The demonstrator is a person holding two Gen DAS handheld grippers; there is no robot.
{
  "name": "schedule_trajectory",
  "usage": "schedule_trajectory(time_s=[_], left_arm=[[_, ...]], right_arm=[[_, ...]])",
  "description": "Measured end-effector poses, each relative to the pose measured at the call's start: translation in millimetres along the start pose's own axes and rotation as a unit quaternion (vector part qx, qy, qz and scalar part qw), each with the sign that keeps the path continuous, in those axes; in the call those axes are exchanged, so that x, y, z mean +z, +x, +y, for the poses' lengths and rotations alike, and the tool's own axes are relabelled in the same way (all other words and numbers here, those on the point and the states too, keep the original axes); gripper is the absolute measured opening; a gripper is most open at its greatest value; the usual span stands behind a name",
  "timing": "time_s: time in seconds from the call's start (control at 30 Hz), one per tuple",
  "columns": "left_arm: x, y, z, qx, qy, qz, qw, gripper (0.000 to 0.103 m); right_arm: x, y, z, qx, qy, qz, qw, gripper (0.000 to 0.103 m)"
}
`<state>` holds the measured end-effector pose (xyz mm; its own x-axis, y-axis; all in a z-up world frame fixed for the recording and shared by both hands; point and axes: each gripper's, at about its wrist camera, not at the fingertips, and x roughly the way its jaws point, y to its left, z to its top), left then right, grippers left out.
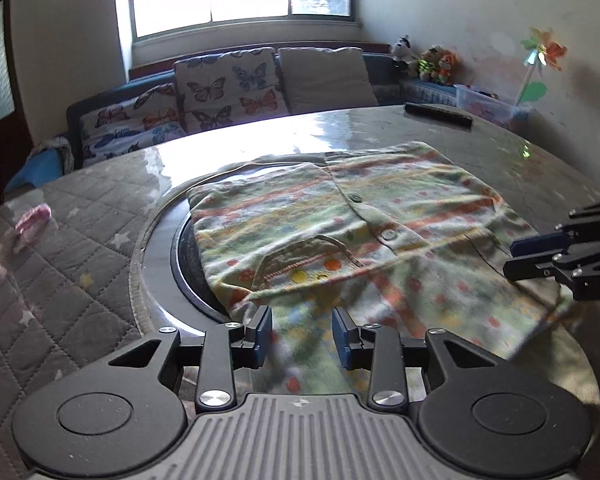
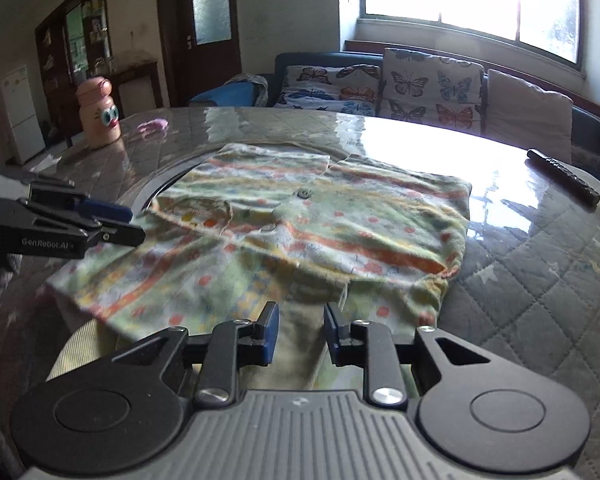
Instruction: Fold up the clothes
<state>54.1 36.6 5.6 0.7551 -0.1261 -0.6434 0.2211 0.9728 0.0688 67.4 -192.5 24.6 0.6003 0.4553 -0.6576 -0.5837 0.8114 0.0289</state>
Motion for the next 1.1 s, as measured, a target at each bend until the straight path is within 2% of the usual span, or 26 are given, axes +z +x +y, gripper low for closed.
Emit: schedule_trajectory(time_s=[0.2, 0.33, 0.43, 0.53, 0.63, 0.8, 0.87, 0.93, 1.0, 1.1], left_arm=[[-22, -29, -27, 0.003, 0.090, -0.007, 0.9959, 0.053], [-37, -47, -45, -0.003, 0.155, -0.013, 0.9878, 0.061], [-45, -51, -59, -0.013, 0.195, -0.020, 0.9806, 0.067], [-51, -51, -75, -0.022, 0.232, -0.030, 0.9721, 0.069], [-53, -50, -90, -0.033, 0.259, -0.049, 0.9640, 0.070], [-47, -43, -103, -0.055, 0.270, -0.077, 0.9580, 0.069], [-43, -40, -104, -0.069, 0.263, -0.084, 0.9586, 0.060], [-40, -39, -102, -0.085, 0.246, -0.086, 0.9616, 0.037], [-36, -40, -99, -0.100, 0.225, -0.087, 0.9653, 0.023], [-25, -36, -88, -0.105, 0.176, -0.085, 0.9751, 0.009]], right_arm=[[-13, -18, 1, -0.003, -0.013, 0.005, 1.000, 0.027], [-20, -30, 2, -0.006, -0.020, 0.008, 1.000, 0.030], [-26, -40, 2, -0.008, -0.025, 0.010, 1.000, 0.036], [-30, -48, 2, -0.010, -0.031, 0.011, 0.999, 0.039], [-33, -53, 3, -0.012, -0.038, 0.011, 0.999, 0.050], [-38, -62, 5, -0.015, -0.051, 0.011, 0.999, 0.052], [-40, -66, 5, -0.017, -0.056, 0.011, 0.998, 0.053], [-41, -67, 6, -0.015, -0.063, 0.013, 0.998, 0.055], [-44, -68, 7, -0.009, -0.074, 0.015, 0.997, 0.057], [-46, -68, 11, 0.001, -0.092, 0.019, 0.996, 0.058]])
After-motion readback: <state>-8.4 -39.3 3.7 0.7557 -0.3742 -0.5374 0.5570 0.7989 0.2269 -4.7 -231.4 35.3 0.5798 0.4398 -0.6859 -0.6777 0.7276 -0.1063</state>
